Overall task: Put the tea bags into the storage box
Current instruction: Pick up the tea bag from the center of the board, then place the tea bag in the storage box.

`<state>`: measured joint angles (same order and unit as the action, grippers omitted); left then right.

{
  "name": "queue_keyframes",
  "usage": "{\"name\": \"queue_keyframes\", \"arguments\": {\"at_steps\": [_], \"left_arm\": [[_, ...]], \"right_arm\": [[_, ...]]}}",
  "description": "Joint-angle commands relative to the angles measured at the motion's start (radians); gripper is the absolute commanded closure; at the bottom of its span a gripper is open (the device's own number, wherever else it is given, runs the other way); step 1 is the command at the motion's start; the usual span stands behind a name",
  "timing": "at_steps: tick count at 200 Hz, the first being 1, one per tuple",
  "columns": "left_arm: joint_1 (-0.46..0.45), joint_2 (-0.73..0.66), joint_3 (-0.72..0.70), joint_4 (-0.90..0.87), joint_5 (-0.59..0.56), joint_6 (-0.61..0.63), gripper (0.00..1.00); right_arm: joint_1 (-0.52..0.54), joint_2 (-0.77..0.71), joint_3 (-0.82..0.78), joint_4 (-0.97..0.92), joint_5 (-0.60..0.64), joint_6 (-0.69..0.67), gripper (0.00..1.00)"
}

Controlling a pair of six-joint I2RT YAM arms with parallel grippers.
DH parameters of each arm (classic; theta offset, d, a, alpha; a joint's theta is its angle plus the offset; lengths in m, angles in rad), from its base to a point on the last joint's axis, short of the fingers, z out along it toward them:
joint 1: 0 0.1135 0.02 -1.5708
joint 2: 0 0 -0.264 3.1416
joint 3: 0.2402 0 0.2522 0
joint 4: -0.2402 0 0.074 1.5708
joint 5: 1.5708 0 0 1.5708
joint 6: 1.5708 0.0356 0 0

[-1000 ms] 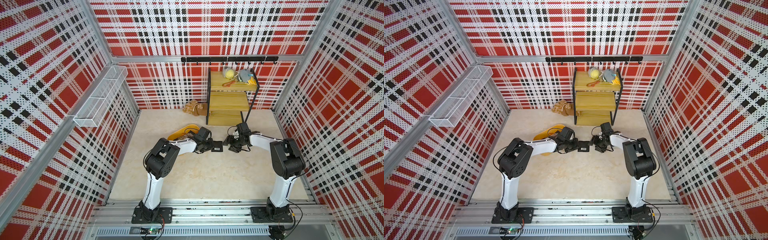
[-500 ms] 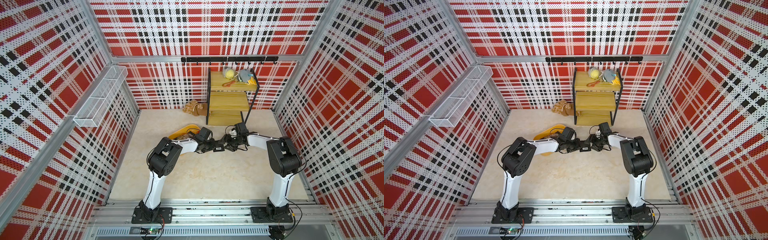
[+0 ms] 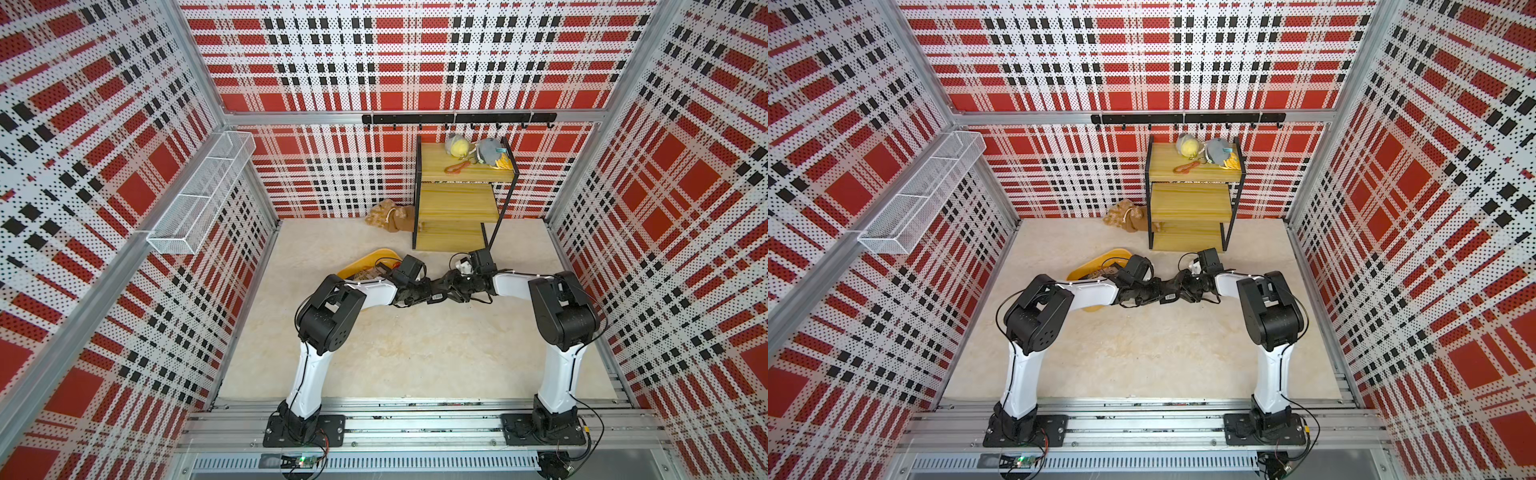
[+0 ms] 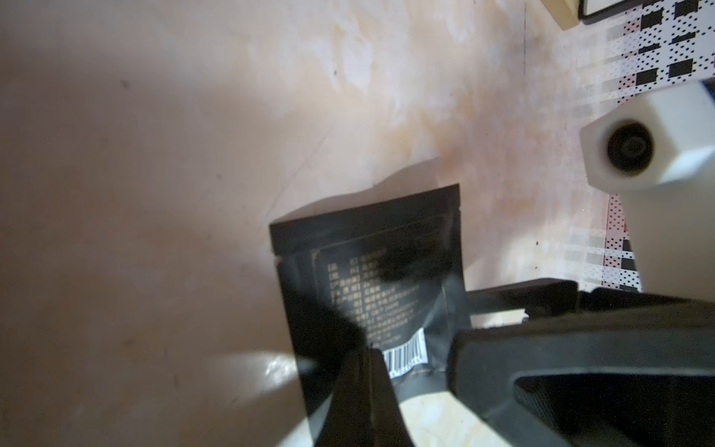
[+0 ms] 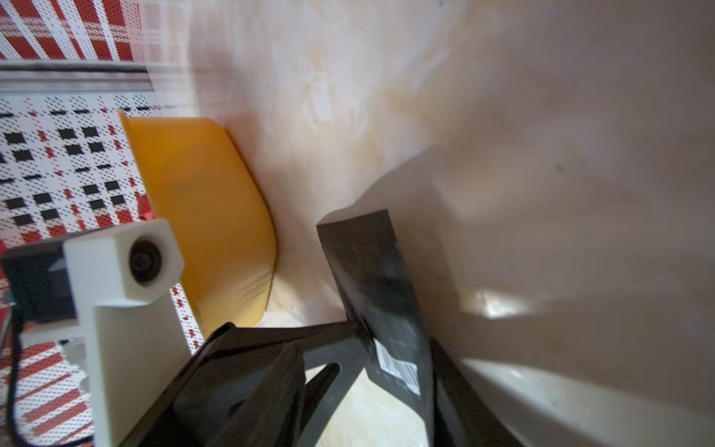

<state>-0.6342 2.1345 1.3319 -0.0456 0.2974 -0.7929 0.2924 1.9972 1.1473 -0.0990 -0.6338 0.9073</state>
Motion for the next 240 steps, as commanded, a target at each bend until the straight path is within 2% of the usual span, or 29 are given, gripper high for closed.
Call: {"name": "queue_keyframes", "arguments": {"at_steps": [1,23,44,53,64,81,123,127,133,162,195,215,240], "left_arm": [[-0.01,0.022,-0.02,-0.036,0.011,0.0,1.0],[-0.01,0.014,0.003,-0.035,0.023,-0.002,1.0],[-0.01,-0.009,0.027,-0.034,0.022,-0.005,0.99],[-0.01,-0.021,0.036,-0.034,0.019,-0.006,0.88],[-0.009,-0.035,0.05,-0.034,0.019,-0.006,0.79],[-0.007,-0.059,0.071,-0.034,0.022,-0.006,0.57],[-0.001,-0.157,0.12,-0.032,0.028,-0.028,0.22],[-0.001,-0.168,0.124,-0.032,0.024,-0.028,0.16],[0.002,-0.19,0.128,-0.031,0.024,-0.031,0.0],[0.021,-0.308,0.104,-0.033,-0.02,-0.035,0.01],[0.084,-0.51,-0.058,-0.022,-0.111,-0.037,0.01],[0.165,-0.663,-0.218,0.017,-0.142,-0.052,0.01],[0.309,-0.841,-0.395,0.028,-0.098,-0.065,0.01]], "right_arm": [[0.003,0.024,0.006,-0.098,0.059,-0.031,0.59],[0.003,0.021,0.007,-0.119,0.07,-0.046,0.67],[0.003,0.012,-0.003,-0.125,0.084,-0.056,0.84],[0.002,0.007,-0.008,-0.126,0.089,-0.056,0.92],[0.003,0.002,-0.009,-0.126,0.09,-0.057,1.0],[0.003,-0.014,-0.014,-0.13,0.095,-0.06,1.0],[0.002,-0.096,-0.024,-0.157,0.122,-0.08,1.0],[0.005,-0.107,-0.025,-0.162,0.124,-0.082,1.0],[0.006,-0.127,-0.029,-0.167,0.13,-0.082,1.0],[0.032,-0.226,-0.009,-0.239,0.18,-0.106,1.0],[0.122,-0.26,0.093,-0.308,0.222,-0.108,1.0],[0.184,-0.213,0.193,-0.329,0.235,-0.104,1.0],[0.249,-0.11,0.338,-0.324,0.207,-0.08,1.0]]}}
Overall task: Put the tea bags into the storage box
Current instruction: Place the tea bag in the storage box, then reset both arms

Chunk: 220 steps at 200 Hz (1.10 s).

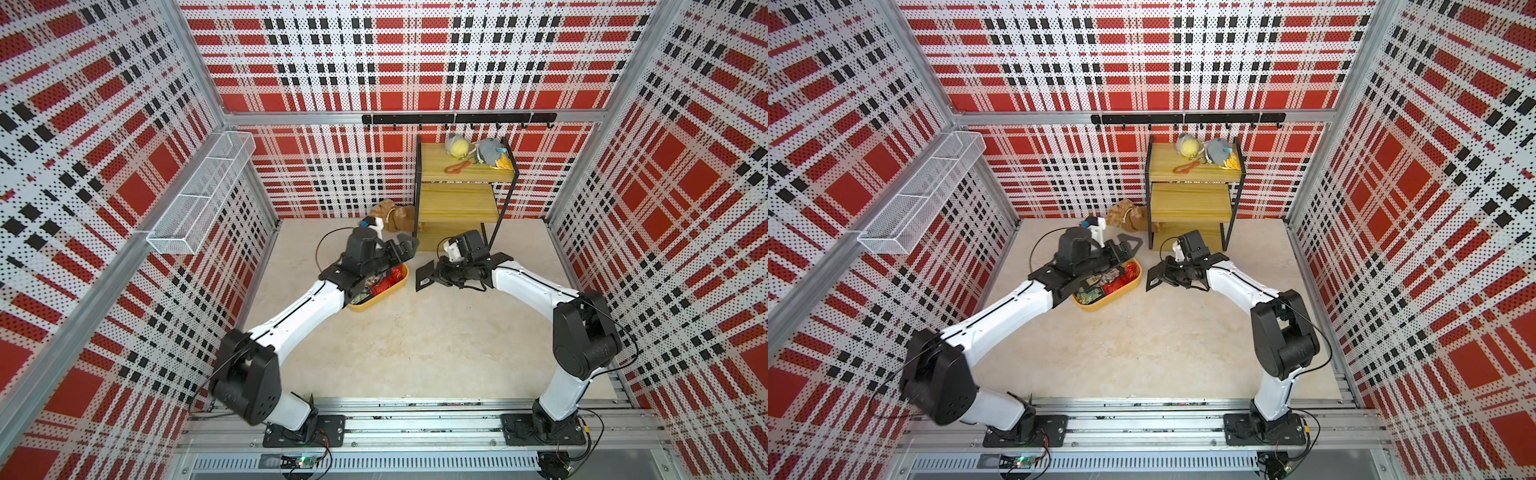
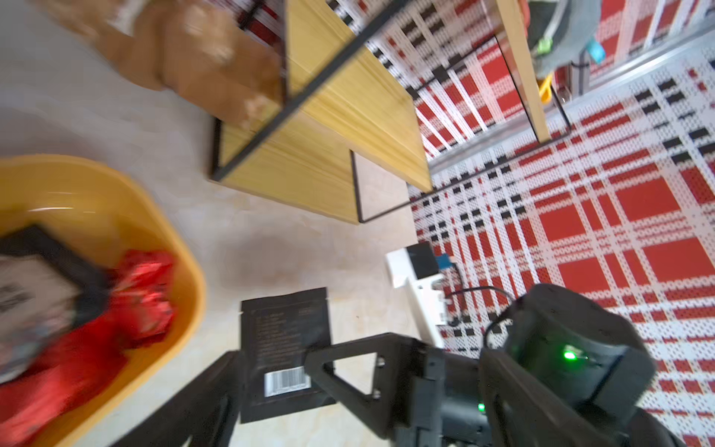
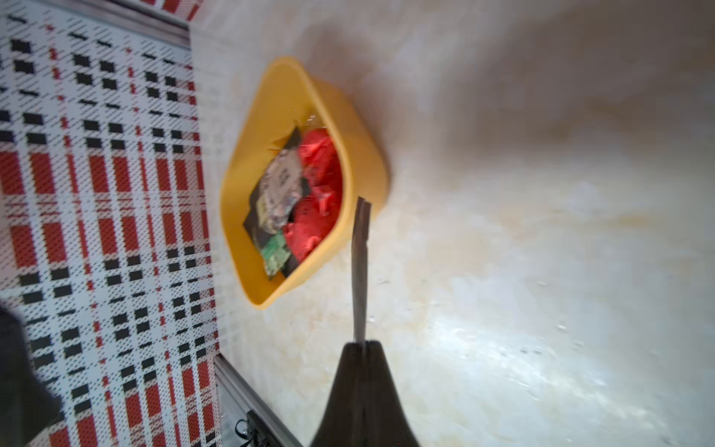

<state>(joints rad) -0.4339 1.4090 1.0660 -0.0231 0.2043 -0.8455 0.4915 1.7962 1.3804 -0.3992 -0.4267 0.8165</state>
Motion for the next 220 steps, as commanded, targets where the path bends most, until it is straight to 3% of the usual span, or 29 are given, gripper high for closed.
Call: {"name": "queue_keyframes", "arguments": {"at_steps": [1,40,55,63,85,105,141,160,199,220], "left_arm": [[0.114,-0.119,-0.135,0.004,-0.003,-0.012,0.01],[0.328,-0.298,-0.27,-0.08,0.069,0.024,0.01],[0.384,-0.328,-0.305,-0.095,0.097,0.039,0.01],[0.408,-0.335,-0.322,-0.1,0.109,0.045,0.01],[0.447,-0.345,-0.354,-0.107,0.129,0.065,0.01],[0.463,-0.341,-0.371,-0.111,0.13,0.08,0.01],[0.465,-0.336,-0.371,-0.108,-0.008,0.144,0.01],[0.463,-0.358,-0.37,-0.088,-0.143,0.219,0.01],[0.407,-0.453,-0.459,0.09,-0.475,0.387,0.01],[0.317,-0.48,-0.584,0.283,-0.649,0.586,0.01]], "right_arm": [[0.051,0.094,0.112,-0.024,0.001,0.012,1.0],[0.121,0.292,0.375,-0.049,-0.039,0.028,1.0],[0.136,0.391,0.485,-0.087,-0.055,0.032,0.55],[0.14,0.439,0.549,-0.126,-0.05,0.032,0.41],[0.144,0.458,0.577,-0.132,-0.032,0.039,0.3],[0.141,0.414,0.543,-0.123,-0.014,0.033,0.28],[0.136,0.219,0.41,-0.147,0.104,-0.031,0.23],[0.111,0.036,0.249,-0.093,0.162,-0.078,0.0],[-0.081,-0.395,-0.165,0.025,0.321,-0.126,0.0],[-0.178,-0.569,-0.337,0.071,0.563,-0.195,0.0]]}}
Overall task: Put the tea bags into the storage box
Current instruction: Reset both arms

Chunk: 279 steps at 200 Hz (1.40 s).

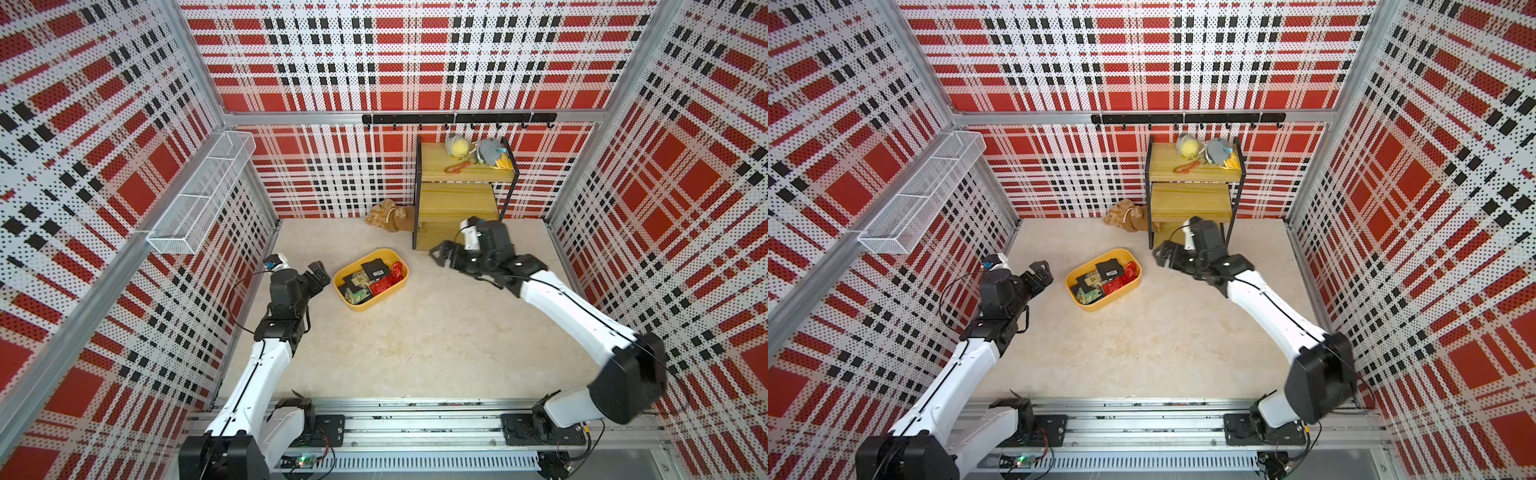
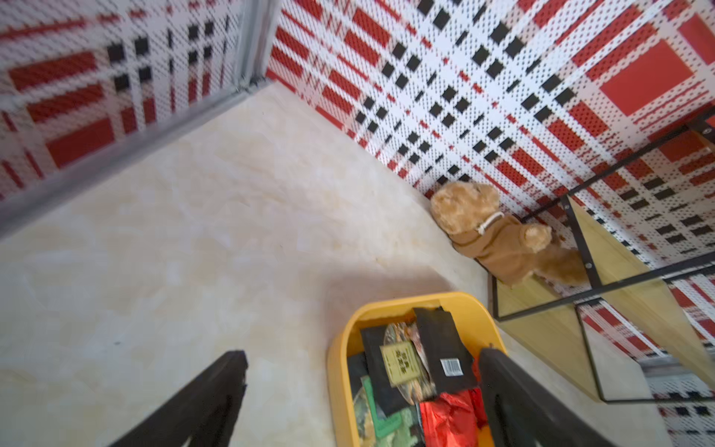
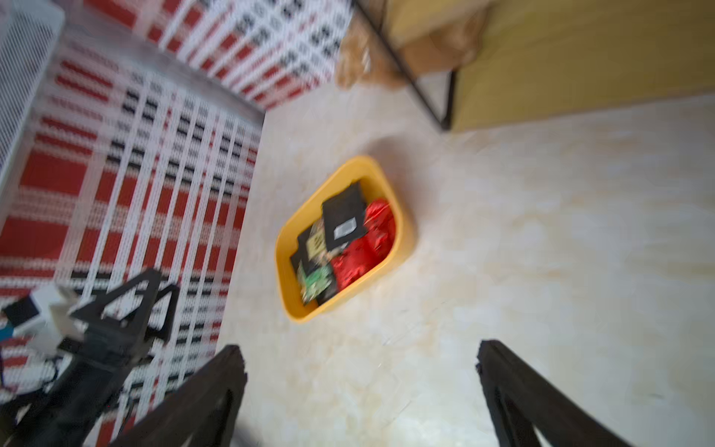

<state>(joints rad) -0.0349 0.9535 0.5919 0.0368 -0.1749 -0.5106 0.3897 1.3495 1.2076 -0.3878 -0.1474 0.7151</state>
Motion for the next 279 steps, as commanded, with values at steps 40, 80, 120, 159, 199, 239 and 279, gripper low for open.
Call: {"name": "queue_keyframes", "arguments": {"at_steps": [40,80,120,159,199,239,279], "left_arm": [[-0.121,0.078,-0.342,0.672,-0.355,0.378,0.01],[-0.087,0.239,-0.532,1.234,-0.273,0.457,0.01],[-0.054,0.512,-0.514,1.458,-0.226,0.489,0.01],[-0.056,0.606,-0.531,1.596,-0.226,0.5,0.01],[-0.06,0.623,-0.421,1.436,-0.313,0.481,0.01],[-0.067,0.627,-0.411,1.422,-0.324,0.484,0.01],[-0.067,0.633,-0.405,1.418,-0.324,0.484,0.01]], "right_arm": [[-0.095,-0.349,-0.528,0.428,0.771,-0.397,0.0],[-0.142,-0.293,-0.743,0.742,0.884,-0.548,0.0],[-0.247,-0.145,-0.907,1.158,0.767,-0.541,0.0],[-0.297,0.122,-1.01,1.626,0.721,-0.566,0.0],[-0.267,0.178,-0.978,1.585,0.449,-0.695,0.0],[-0.268,0.202,-0.934,1.534,0.558,-0.653,0.0],[-0.279,0.198,-0.93,1.525,0.546,-0.647,0.0]]}}
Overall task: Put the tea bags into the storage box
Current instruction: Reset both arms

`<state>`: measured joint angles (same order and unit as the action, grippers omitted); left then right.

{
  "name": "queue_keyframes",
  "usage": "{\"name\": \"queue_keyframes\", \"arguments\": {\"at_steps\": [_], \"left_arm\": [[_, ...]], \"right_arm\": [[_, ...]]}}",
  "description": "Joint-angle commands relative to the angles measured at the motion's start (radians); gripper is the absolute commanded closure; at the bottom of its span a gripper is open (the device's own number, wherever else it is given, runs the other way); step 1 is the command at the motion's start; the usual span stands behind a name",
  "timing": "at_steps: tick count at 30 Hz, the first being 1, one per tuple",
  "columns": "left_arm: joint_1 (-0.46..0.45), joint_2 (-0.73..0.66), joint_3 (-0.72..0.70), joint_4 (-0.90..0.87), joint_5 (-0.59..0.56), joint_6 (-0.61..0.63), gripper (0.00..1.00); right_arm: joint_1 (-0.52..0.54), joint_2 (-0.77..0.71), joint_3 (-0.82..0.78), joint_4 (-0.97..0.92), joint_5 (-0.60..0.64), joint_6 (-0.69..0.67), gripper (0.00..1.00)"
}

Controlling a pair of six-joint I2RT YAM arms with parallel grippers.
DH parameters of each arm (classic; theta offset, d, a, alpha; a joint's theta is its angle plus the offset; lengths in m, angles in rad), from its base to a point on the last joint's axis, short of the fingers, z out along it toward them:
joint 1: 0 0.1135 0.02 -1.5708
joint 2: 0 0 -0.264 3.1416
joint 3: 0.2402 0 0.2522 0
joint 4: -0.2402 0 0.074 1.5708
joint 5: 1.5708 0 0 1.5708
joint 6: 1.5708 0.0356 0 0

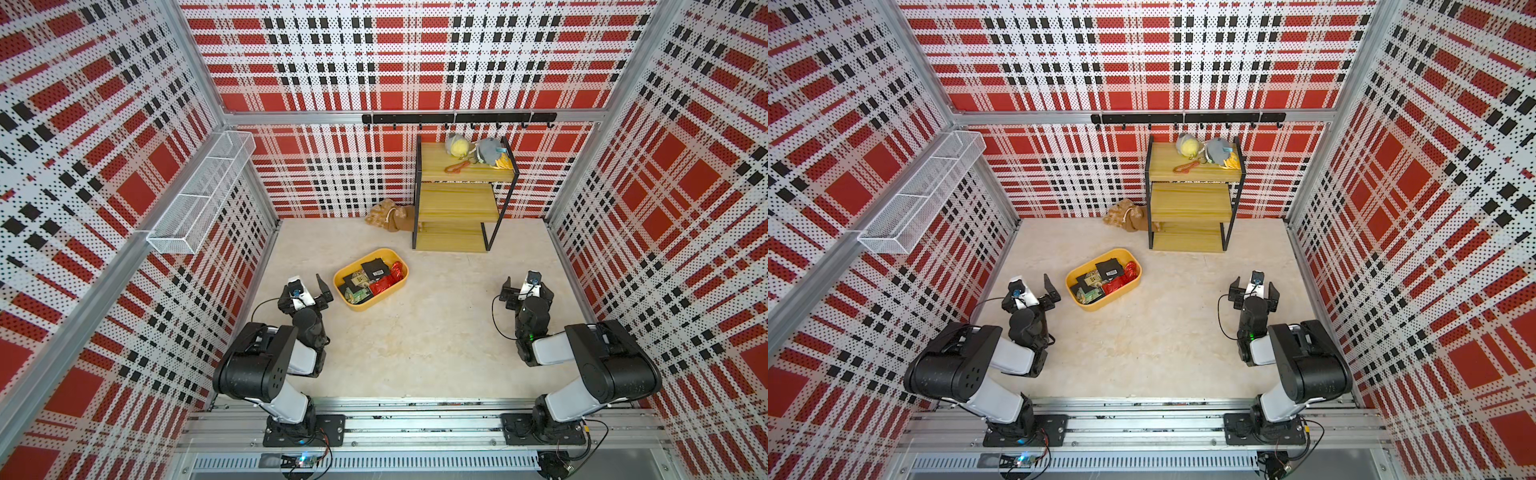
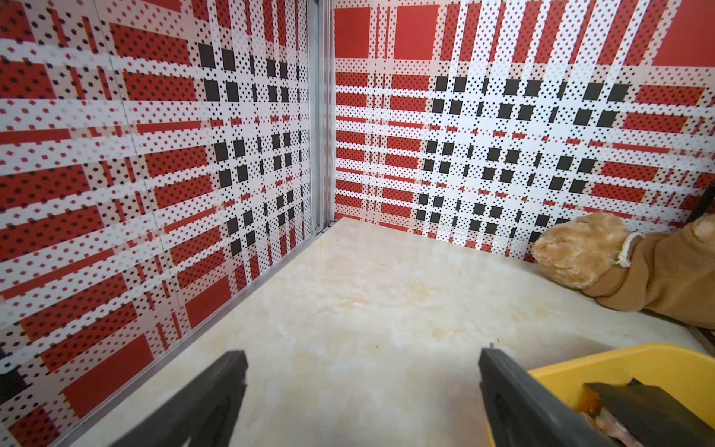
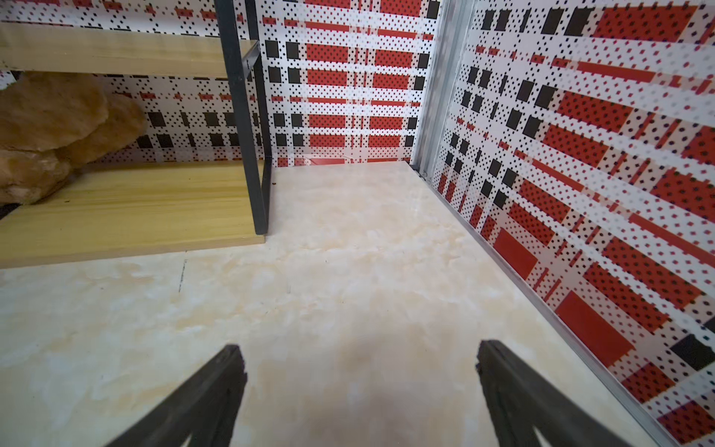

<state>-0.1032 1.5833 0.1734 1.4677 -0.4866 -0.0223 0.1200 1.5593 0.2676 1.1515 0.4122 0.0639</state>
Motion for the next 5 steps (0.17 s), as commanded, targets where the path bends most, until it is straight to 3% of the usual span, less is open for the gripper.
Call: {"name": "queue_keyframes", "arguments": {"at_steps": [1,5], "left_arm": [[0.002,0.003,0.013,-0.012,-0.012,-0.004,0.01],[0.002,-0.003,0.01,-0.014,-0.009,-0.006,0.01]], "right_arm": [[-0.01,-0.014,0.011,-0.02,-0.015,0.006,0.0],[-0.018,-0.01,0.016,-0.024,-0.029,0.01,0.0]]}}
